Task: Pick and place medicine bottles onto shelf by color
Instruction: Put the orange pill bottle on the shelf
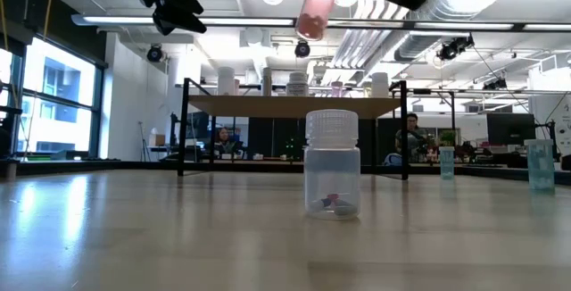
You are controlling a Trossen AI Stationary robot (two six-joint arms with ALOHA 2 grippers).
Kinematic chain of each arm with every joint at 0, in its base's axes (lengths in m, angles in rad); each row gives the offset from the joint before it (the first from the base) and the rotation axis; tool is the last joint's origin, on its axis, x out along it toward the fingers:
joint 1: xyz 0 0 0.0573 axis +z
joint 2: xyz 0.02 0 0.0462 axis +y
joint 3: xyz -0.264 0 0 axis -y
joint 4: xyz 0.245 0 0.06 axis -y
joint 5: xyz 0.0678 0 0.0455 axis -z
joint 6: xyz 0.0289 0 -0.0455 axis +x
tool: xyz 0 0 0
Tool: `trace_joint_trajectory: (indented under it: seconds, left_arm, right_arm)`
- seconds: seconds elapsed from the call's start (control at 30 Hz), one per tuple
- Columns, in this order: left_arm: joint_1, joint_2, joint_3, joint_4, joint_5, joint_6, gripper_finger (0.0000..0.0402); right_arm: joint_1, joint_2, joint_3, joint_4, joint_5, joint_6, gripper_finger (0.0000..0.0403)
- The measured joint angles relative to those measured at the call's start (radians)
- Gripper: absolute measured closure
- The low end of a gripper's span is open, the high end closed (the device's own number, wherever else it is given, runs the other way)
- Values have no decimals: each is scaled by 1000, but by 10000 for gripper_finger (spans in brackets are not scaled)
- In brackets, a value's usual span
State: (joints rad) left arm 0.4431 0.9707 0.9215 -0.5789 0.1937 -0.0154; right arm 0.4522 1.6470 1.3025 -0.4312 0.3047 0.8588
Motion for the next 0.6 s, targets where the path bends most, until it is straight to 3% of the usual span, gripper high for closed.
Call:
trace_joint_trajectory:
  seconds: [0.33, 0.6]
  left_arm:
    - [0, 0, 0, 0, 0, 0, 174]
    - [0, 0, 0, 0, 0, 0, 174]
  right_arm:
    - [-181, 0, 205, -306, -1, -222, 306]
    - [-361, 0, 289, -410, -120, -436, 306]
